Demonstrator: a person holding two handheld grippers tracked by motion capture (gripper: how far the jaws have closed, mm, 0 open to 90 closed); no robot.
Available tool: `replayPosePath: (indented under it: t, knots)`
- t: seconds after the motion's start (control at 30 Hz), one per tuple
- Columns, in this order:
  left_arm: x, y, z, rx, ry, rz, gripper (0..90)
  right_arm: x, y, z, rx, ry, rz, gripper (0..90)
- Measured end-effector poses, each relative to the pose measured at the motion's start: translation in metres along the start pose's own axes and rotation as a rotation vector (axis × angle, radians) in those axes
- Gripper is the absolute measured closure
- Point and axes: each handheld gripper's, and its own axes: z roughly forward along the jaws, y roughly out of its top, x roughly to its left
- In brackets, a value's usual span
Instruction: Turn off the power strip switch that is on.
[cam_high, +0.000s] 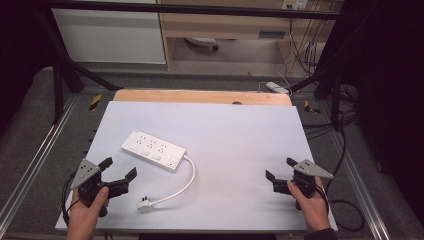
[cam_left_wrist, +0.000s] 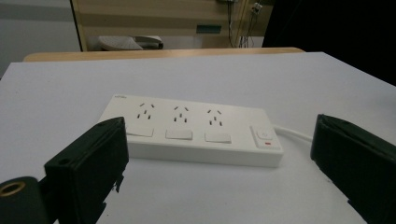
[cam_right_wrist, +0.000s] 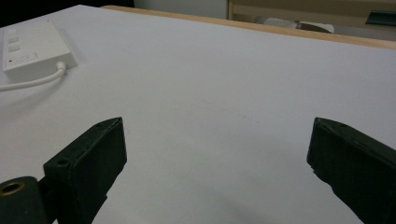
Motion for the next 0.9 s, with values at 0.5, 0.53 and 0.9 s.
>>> replayPosePath:
  t: [0.5,0.53,0.9]
  knots:
    - [-0.0016,-0.0002,0.0014,0.016,-0.005,0.016,4.1,-0.0019,0.0002,-0.0028,-0.004,0.008,0.027,4.8]
    - [-0.0019,-0.0001,0.0014,0.015,-0.004,0.017,4.1,-0.0017,0.0002,-0.0031,-0.003,0.008,0.032,4.8]
    - [-0.0057,0.0005,0.0029,0.022,-0.01,0.037,4.7,-0.0023,0.001,-0.0037,-0.009,0.002,0.028,4.5]
